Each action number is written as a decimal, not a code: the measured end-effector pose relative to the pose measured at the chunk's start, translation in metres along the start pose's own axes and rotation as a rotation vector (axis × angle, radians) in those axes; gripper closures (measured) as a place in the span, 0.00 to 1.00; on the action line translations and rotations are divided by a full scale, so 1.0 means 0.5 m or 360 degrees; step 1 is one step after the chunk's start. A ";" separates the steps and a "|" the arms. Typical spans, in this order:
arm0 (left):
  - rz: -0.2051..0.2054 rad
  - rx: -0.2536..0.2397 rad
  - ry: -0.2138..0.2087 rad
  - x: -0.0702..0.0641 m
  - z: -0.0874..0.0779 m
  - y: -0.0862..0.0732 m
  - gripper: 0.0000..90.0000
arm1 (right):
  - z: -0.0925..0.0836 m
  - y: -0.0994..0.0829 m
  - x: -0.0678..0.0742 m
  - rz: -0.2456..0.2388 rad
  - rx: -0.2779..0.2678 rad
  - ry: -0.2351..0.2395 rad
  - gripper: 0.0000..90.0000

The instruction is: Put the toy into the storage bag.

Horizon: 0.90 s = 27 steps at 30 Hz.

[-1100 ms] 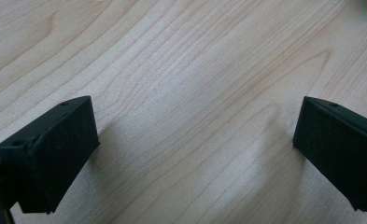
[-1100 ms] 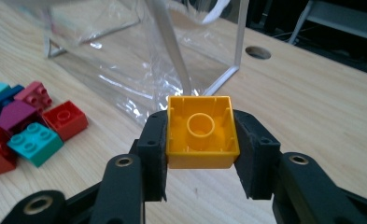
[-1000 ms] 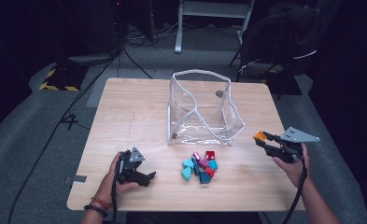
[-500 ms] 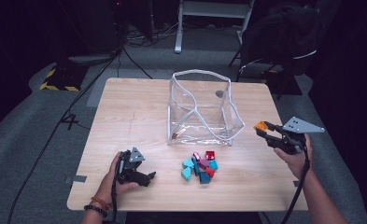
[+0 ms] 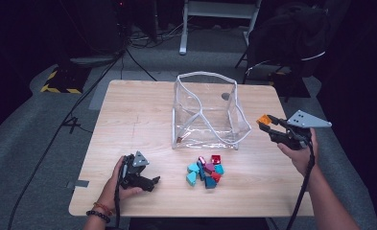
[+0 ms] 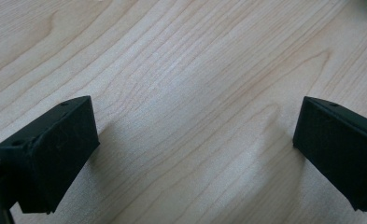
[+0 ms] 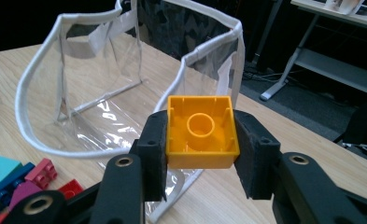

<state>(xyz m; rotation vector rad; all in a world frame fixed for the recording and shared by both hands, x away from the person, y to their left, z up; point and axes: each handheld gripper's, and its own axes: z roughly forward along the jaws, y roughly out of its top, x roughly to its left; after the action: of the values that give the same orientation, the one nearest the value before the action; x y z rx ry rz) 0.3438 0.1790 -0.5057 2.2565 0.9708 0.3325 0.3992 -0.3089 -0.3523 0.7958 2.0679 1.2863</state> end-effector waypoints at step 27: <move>0.0001 0.0000 0.0000 0.000 0.000 0.000 0.00 | 0.035 0.072 0.040 -0.0053 -0.0078 0.0076 0.66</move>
<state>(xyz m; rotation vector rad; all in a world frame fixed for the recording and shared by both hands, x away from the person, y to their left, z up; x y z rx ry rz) 0.3439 0.1790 -0.5057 2.2568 0.9699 0.3326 0.4052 -0.2711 -0.3293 0.7126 2.0701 1.3445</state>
